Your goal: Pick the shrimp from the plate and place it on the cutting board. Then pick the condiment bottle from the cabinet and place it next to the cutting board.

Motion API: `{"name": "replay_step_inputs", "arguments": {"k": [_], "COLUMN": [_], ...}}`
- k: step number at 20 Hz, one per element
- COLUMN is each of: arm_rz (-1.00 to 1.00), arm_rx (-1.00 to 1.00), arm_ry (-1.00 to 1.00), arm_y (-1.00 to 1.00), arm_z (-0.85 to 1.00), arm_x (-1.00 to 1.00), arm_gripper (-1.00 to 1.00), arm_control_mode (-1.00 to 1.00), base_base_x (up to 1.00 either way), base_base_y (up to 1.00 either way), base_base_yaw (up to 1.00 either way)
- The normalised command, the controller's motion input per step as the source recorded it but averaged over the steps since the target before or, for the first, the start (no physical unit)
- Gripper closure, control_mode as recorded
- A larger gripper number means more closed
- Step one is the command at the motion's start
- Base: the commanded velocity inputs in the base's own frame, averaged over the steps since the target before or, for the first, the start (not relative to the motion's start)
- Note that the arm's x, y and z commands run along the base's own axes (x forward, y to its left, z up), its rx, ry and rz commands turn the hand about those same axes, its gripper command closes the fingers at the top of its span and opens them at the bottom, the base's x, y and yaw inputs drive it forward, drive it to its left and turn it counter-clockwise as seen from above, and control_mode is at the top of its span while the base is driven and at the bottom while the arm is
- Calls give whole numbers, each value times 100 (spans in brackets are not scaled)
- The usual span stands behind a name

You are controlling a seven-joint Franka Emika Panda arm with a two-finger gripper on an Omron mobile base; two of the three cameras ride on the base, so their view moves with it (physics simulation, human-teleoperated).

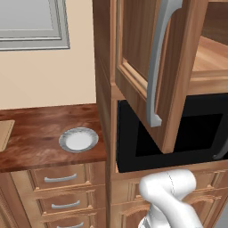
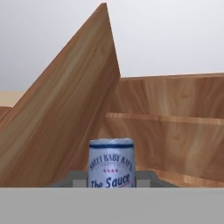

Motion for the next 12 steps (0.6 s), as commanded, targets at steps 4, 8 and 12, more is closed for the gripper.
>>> {"name": "replay_step_inputs", "arguments": {"k": [4,8,12], "arm_rz": [0,0,0], "arm_rx": [0,0,0], "arm_ry": [0,0,0], "arm_y": [0,0,0], "arm_z": [0,0,0], "arm_x": [0,0,0], "arm_gripper": [100,100,100], "arm_control_mode": [100,100,100], "base_base_x": [-1,-26,-40], "base_base_y": [0,0,0], "base_base_yaw": [0,0,0]}}
